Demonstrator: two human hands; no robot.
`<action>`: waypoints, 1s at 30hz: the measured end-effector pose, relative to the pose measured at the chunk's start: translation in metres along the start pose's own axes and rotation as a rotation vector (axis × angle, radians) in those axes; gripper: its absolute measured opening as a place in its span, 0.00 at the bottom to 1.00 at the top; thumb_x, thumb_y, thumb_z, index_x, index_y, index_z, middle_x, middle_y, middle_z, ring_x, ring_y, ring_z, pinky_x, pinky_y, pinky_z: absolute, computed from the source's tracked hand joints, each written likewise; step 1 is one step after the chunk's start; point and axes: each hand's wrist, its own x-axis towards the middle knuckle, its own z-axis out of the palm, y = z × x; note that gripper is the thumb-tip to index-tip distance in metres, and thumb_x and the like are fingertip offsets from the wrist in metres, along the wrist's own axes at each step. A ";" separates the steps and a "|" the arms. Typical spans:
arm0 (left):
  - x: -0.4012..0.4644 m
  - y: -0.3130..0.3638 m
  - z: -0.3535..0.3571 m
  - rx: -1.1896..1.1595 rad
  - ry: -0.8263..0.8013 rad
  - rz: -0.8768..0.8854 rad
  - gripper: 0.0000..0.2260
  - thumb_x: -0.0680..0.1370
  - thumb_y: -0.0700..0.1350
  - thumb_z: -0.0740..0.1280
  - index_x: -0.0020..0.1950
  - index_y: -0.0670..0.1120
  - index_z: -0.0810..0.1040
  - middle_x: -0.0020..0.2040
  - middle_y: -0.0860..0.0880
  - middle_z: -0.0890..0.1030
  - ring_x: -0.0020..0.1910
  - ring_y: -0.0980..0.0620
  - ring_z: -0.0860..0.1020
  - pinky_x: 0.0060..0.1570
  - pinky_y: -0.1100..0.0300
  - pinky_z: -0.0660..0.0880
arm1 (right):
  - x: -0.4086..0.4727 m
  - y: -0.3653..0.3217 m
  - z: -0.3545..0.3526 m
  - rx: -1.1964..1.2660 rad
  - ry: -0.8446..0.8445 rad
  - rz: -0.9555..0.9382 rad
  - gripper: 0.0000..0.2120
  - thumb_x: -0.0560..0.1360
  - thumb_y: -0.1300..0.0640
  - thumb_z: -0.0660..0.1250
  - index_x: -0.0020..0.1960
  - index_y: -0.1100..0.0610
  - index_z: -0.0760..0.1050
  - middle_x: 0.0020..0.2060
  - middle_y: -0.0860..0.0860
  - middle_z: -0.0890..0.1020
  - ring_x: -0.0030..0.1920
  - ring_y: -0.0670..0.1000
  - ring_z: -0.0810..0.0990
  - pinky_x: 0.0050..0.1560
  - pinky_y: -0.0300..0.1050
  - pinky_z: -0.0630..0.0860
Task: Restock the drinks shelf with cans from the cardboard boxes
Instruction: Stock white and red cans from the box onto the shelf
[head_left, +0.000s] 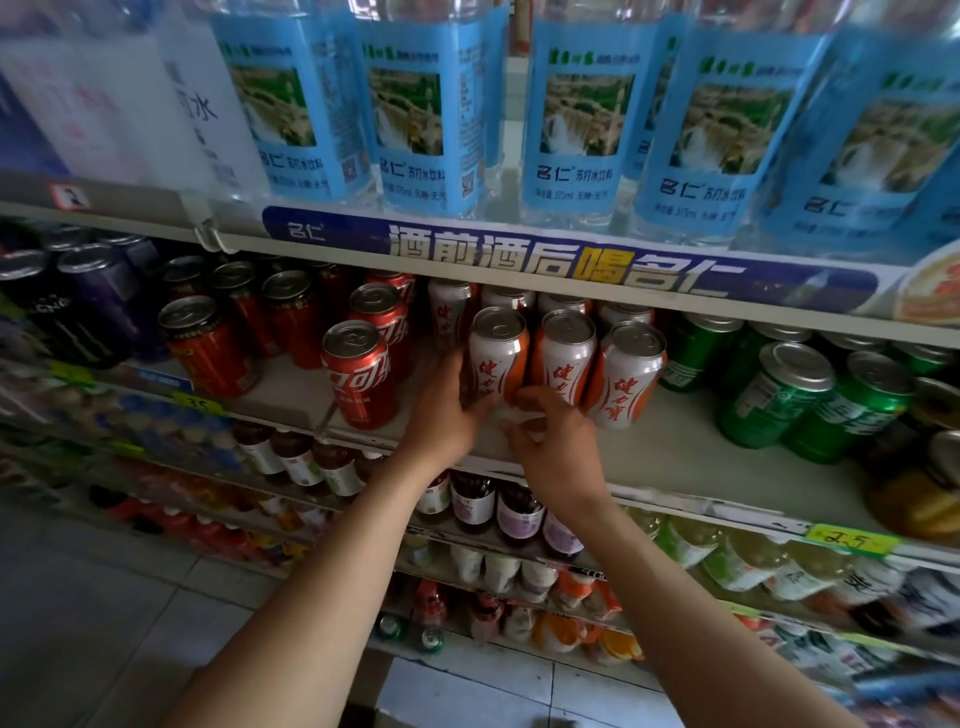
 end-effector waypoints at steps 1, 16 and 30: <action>0.001 0.001 0.001 0.014 0.004 0.000 0.29 0.73 0.47 0.74 0.71 0.45 0.68 0.68 0.44 0.71 0.67 0.46 0.71 0.64 0.55 0.70 | 0.000 0.000 0.000 -0.005 -0.005 -0.007 0.15 0.75 0.64 0.71 0.61 0.58 0.77 0.53 0.49 0.82 0.45 0.42 0.79 0.43 0.23 0.73; 0.003 0.003 0.006 -0.011 0.033 -0.037 0.29 0.73 0.48 0.74 0.70 0.44 0.68 0.64 0.45 0.76 0.61 0.48 0.77 0.59 0.51 0.76 | -0.004 -0.006 -0.004 -0.072 -0.062 -0.077 0.18 0.76 0.65 0.68 0.64 0.56 0.77 0.48 0.49 0.82 0.38 0.45 0.82 0.41 0.33 0.80; -0.175 -0.051 -0.050 0.208 0.143 -0.239 0.07 0.76 0.45 0.70 0.52 0.46 0.80 0.42 0.50 0.82 0.39 0.54 0.80 0.41 0.59 0.78 | -0.065 -0.017 0.068 0.146 -0.371 -0.429 0.04 0.76 0.59 0.70 0.50 0.55 0.80 0.43 0.47 0.83 0.40 0.43 0.81 0.41 0.36 0.75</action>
